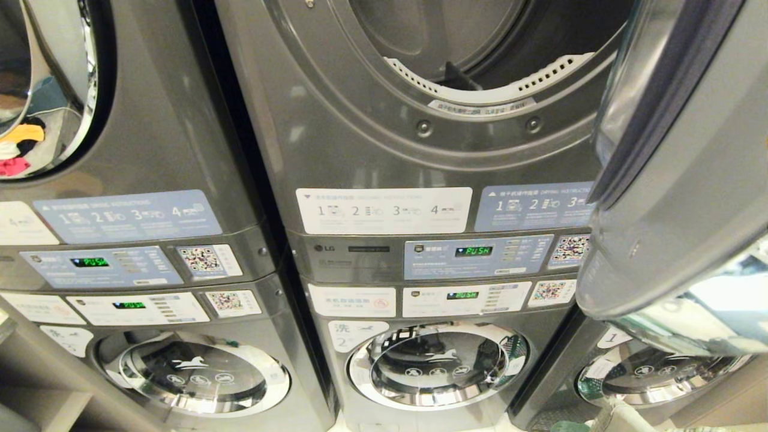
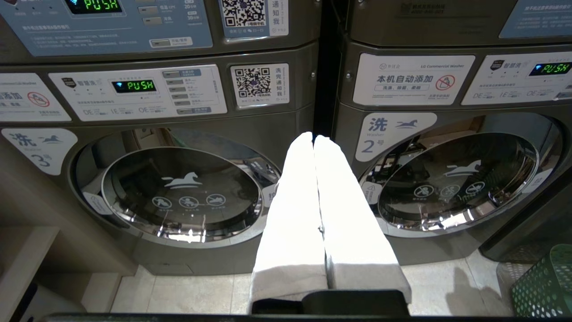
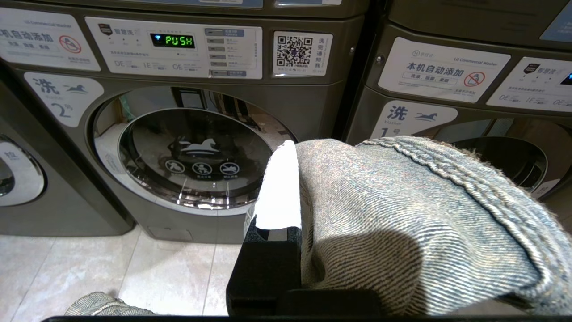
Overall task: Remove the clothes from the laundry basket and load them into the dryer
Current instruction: Open the dryer
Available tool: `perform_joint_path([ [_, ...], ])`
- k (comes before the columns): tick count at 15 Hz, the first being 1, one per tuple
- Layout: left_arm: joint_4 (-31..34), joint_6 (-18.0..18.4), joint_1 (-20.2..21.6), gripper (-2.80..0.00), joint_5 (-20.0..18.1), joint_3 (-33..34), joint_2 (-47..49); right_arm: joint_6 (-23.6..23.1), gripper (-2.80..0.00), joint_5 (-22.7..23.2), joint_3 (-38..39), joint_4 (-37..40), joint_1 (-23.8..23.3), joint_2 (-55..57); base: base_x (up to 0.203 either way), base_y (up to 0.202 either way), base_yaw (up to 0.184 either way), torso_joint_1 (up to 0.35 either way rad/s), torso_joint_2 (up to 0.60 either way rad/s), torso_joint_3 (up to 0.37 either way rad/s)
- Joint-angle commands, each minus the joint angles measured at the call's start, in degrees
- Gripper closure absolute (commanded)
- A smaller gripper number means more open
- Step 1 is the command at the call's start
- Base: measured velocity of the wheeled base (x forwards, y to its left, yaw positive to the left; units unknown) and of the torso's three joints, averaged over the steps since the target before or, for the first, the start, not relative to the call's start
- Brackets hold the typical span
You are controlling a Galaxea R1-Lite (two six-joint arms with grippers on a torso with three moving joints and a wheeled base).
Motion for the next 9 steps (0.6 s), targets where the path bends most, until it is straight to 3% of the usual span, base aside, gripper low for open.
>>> perform_joint_path([
  [1,0.04,0.03,0.02,0.0,0.02,0.09,-0.02,0.09,0.0,0.03,-0.01,-0.06,0.01,0.05,-0.07,0.0,0.005,0.007,0.01,0.002],
  [5,0.04,-0.15,0.02,0.0,0.02,0.09,-0.02,0.09,0.0,0.03,-0.01,-0.06,0.01,0.05,-0.176,0.0,0.002,-0.005,0.01,0.002],
  [9,0.04,-0.33,0.02,0.0,0.02,0.09,-0.02,0.44,0.0,0.03,0.08,-0.06,0.01,0.05,-0.019,0.0,-0.001,0.006,0.0,-0.001],
])
